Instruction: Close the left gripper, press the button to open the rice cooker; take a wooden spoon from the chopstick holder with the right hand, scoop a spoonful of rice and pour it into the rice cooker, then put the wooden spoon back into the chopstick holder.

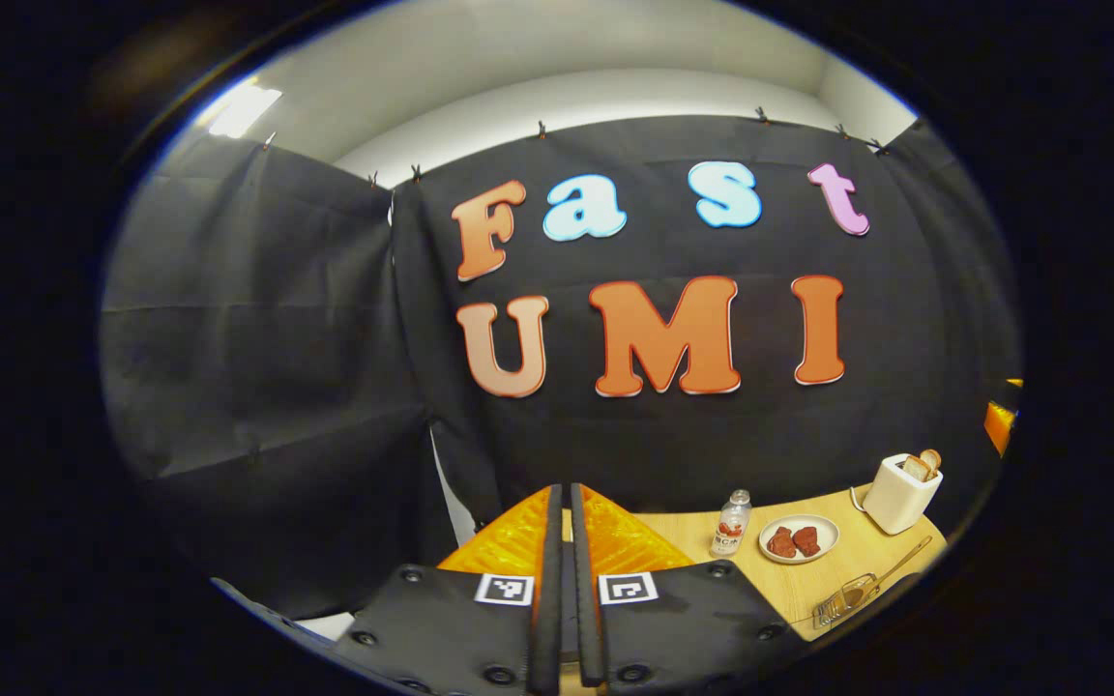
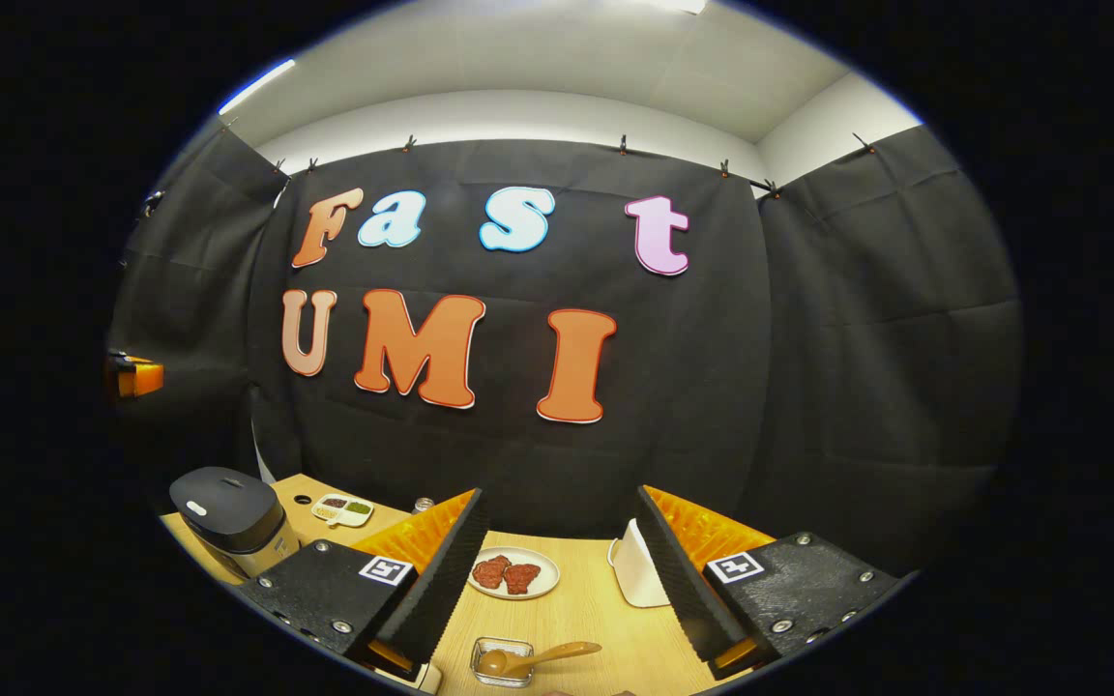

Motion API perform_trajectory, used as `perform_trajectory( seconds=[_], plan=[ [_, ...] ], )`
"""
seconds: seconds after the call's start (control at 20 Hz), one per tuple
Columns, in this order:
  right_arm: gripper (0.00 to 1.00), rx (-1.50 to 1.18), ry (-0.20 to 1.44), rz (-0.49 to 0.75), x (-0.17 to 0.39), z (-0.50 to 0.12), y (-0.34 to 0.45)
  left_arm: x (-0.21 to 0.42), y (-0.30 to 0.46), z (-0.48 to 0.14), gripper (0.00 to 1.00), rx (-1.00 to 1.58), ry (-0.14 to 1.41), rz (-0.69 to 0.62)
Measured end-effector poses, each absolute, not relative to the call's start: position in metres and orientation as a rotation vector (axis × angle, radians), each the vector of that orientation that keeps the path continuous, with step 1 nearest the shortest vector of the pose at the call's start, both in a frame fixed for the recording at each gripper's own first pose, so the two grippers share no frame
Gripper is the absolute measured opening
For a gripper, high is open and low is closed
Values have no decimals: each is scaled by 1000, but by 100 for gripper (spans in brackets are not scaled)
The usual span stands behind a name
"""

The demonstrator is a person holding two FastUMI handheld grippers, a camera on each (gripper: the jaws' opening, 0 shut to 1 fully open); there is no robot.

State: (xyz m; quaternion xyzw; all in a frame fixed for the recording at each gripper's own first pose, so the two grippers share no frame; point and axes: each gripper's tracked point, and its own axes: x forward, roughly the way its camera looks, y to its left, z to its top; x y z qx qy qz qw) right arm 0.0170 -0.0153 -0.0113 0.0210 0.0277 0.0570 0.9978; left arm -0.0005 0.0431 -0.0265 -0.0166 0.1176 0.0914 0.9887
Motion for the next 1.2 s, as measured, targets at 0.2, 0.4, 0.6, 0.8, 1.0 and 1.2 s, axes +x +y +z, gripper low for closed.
perform_trajectory(
  seconds=[0.2, 0.4, 0.6, 0.8, 1.0, 1.2],
  plan=[
    [95, 32, 85, 79, 9, -23, -25, 11, 48, -79, 8, -194, 481, 155],
    [95, 14, 120, 49, 0, -37, -34, 11, 62, -140, 7, -328, 771, 158],
    [95, 8, 171, 19, -11, -59, -38, -1, 71, -192, 6, -447, 1003, 196],
    [95, 14, 226, -3, -19, -79, -42, -9, 87, -226, 7, -484, 1127, 211],
    [95, 16, 246, -20, -20, -87, -44, -10, 93, -249, 8, -493, 1181, 224],
    [95, 3, 277, -21, -21, -99, -43, -12, 88, -251, 6, -506, 1189, 241]
  ],
)
